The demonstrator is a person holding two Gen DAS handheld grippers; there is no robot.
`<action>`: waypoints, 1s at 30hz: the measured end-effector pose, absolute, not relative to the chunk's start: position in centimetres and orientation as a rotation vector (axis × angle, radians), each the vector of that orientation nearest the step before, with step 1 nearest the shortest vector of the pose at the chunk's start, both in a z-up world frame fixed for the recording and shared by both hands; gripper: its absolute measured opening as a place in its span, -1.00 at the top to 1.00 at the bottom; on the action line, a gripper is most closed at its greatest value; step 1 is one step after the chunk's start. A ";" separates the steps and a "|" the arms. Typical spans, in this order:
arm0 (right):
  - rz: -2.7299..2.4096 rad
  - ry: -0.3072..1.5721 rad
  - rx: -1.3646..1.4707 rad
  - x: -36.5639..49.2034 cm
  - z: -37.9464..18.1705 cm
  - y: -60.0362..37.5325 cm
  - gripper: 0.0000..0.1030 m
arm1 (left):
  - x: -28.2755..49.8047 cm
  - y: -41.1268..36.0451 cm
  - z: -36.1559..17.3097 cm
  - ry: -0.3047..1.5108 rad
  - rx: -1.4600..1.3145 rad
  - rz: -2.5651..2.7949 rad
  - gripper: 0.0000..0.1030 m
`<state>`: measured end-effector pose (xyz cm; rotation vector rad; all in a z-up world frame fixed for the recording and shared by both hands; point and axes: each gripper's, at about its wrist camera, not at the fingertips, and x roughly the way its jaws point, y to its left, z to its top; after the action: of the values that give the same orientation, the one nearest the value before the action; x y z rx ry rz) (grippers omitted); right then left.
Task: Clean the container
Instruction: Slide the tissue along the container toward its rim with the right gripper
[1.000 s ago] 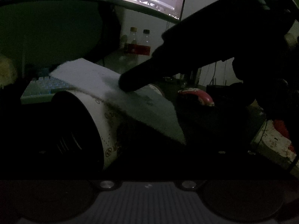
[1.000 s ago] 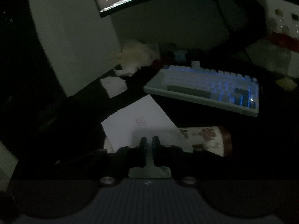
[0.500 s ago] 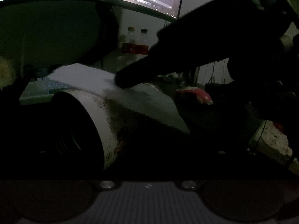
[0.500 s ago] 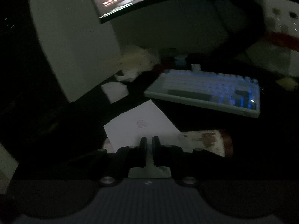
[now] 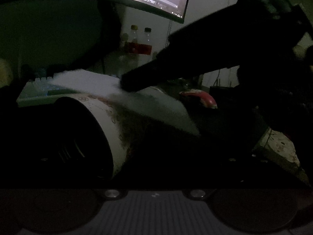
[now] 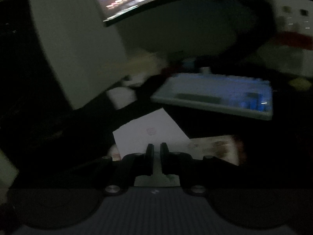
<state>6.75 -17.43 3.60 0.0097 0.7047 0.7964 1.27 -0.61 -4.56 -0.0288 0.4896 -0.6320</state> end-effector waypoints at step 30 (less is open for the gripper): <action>0.766 0.672 0.058 7.3 3.1 -19.5 0.80 | 0.0 -2.2 -4.7 0.495 -0.003 -0.670 -0.99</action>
<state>7.34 -19.53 3.07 0.0576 0.6721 0.7663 0.00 -2.21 -4.66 -0.0027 0.4950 -0.6703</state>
